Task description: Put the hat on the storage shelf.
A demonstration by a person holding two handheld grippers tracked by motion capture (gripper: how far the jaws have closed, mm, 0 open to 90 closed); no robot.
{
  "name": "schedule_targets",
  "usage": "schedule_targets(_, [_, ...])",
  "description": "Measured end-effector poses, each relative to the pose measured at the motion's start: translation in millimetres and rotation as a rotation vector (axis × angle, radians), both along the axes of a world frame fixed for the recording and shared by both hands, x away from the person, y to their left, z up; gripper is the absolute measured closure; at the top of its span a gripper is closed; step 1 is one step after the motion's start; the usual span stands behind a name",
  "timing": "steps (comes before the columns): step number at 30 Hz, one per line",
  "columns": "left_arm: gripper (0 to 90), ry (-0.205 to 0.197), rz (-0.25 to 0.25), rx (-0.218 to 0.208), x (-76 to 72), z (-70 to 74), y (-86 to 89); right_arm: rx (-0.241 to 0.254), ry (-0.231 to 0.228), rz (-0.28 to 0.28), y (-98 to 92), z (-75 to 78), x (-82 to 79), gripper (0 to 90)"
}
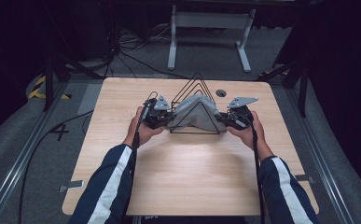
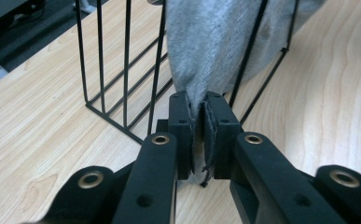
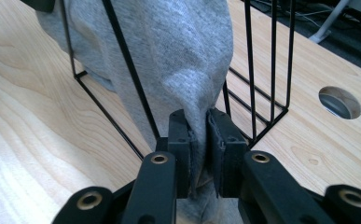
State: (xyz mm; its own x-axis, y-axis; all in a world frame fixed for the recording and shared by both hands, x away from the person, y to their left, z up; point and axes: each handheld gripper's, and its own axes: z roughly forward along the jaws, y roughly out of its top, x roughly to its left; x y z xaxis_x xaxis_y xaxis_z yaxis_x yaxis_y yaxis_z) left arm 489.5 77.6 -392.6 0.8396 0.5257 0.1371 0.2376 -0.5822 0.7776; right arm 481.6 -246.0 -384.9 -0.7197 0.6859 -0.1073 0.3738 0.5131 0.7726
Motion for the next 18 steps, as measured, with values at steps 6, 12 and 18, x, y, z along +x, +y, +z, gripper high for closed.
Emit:
schedule_targets(6, [81.0,-0.012,-0.008,0.024,-8.3,9.8,8.3,-0.026,-0.018,-0.001,-2.0,9.9,-7.4,78.7])
schedule_targets(12, [80.5,-0.019,-0.024,0.057,-16.0,15.7,13.1,-0.057,-0.031,0.002,-2.8,16.9,-13.2,78.0])
schedule_targets(18, [79.8,-0.021,-0.039,0.084,-23.2,19.5,18.5,-0.081,-0.035,0.010,-3.4,22.1,-19.4,77.1])
